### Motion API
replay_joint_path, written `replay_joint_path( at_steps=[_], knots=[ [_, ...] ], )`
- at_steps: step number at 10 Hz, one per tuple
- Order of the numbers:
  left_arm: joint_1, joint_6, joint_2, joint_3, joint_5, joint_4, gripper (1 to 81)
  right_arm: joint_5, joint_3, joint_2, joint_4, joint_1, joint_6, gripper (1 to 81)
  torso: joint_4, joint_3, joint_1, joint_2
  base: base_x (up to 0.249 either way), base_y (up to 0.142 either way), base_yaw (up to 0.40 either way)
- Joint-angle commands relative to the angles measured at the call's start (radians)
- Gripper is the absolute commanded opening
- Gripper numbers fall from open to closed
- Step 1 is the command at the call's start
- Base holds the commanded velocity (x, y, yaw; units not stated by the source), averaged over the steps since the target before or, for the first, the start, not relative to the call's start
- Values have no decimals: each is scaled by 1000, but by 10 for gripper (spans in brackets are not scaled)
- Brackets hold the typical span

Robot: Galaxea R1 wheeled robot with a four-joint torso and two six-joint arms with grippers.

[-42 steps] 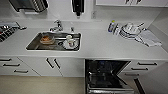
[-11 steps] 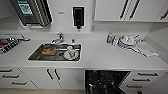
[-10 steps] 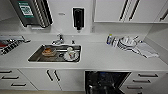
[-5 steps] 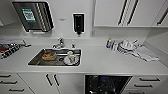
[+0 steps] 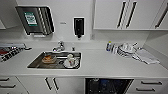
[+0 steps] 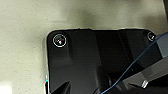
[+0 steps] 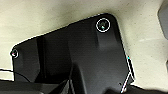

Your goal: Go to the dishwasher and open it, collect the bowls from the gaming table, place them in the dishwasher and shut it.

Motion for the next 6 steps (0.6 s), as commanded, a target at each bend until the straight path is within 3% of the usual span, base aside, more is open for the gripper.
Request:
replay_joint_path(
  at_steps=[1,3,4,6],
  knots=[
    [-11,2,-11,2,49,7,811,-50,1,-20,-11,26,-4,811,0,-91,63,-97,0,0,0],
    [-11,2,-11,1,49,9,811,-50,1,-20,-11,27,-4,811,0,-141,98,-154,0,0,0],
    [-10,2,-9,-1,49,9,811,-50,1,-20,-11,29,-4,811,0,-81,121,-191,0,0,0],
    [-11,2,-9,-1,49,7,811,-50,-4,-12,2,36,5,811,0,-106,186,-293,0,0,0]
  ],
)
